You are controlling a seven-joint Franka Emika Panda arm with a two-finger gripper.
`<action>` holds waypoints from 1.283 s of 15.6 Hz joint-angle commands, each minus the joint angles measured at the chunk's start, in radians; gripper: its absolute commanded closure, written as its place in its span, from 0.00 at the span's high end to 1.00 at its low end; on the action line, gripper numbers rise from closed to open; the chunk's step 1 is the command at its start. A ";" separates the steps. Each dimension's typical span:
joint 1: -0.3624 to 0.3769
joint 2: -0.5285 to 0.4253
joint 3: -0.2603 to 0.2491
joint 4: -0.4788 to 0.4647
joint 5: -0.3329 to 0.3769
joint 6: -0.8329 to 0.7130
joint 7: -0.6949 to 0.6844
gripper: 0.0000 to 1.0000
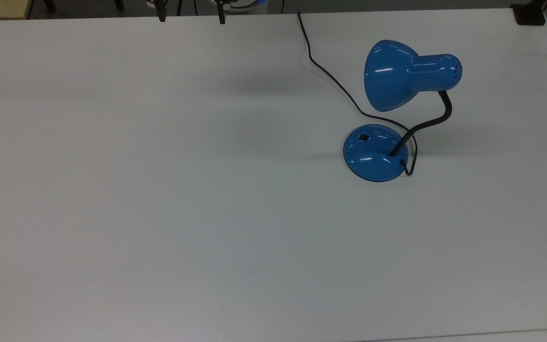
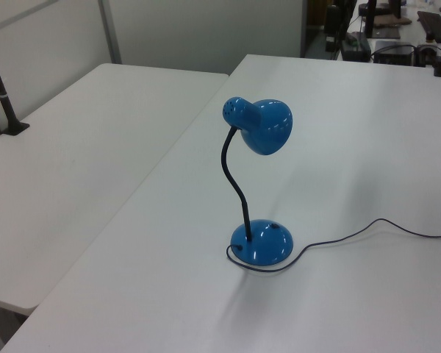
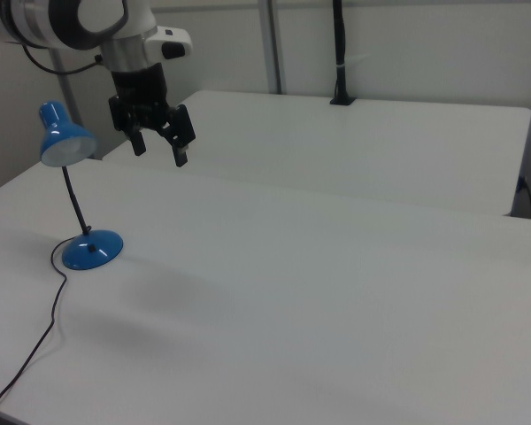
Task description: Turn on the lamp
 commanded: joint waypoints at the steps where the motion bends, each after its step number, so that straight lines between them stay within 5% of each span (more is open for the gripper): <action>1: -0.002 -0.007 0.015 -0.015 0.006 -0.006 -0.011 1.00; 16: -0.017 -0.008 0.017 -0.013 0.009 -0.010 -0.026 1.00; 20: -0.024 -0.007 0.016 -0.022 0.007 -0.047 -0.285 1.00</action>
